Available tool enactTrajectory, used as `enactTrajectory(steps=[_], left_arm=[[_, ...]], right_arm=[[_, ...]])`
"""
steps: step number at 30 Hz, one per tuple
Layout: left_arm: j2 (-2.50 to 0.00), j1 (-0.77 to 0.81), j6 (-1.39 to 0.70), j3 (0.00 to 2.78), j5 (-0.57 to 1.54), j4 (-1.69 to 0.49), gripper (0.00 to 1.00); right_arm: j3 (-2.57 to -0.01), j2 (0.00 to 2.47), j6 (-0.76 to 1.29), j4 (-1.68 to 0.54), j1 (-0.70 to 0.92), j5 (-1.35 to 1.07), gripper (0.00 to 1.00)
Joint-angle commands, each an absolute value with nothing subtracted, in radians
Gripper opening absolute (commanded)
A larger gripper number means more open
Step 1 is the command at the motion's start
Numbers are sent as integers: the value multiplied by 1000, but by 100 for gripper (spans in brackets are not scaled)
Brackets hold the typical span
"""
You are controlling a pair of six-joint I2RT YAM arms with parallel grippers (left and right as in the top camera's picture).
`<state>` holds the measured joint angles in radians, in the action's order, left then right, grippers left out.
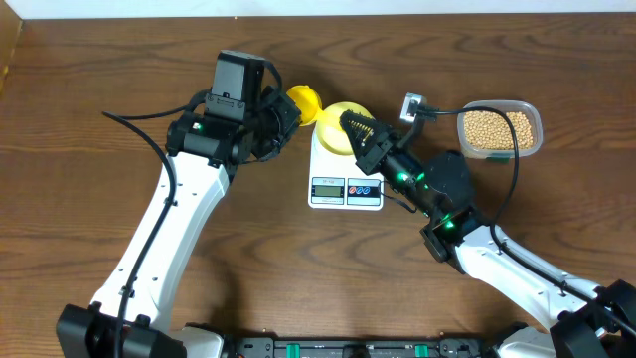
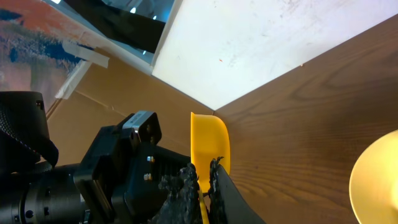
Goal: Scoop item into bowl and weigh 50g on scale
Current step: 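Close the right gripper on the yellow scoop's handle beside the left gripper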
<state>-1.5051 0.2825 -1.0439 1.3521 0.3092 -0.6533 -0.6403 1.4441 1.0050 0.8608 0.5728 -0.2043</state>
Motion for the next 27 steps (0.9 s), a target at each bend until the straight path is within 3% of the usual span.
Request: enactTrajectory(steps=[1,6,11,17,19,27], left_arm=[[-1498,283,-1045,1348,303,-653,8],[-1498,283,-1045,1348,303,-653,8],[-1498,283,-1045,1348,303,-652,8],[-1498,283,-1045,1348,303,-653,8],[-1498,283,-1045,1348,302,-653,8],[-1498,283,-1045,1348,302,-648,8]], right_arm=[[-661,1446,993,863,578,-193,6],[-661,1446,993,864,578,-193,14],[-661,1446,971,863,578,-194,14],[-661,1446,971,864,578,-194,9],[-661,1446,972,866,578,-197,1],[-661,1446,971,872,578,-200,1]])
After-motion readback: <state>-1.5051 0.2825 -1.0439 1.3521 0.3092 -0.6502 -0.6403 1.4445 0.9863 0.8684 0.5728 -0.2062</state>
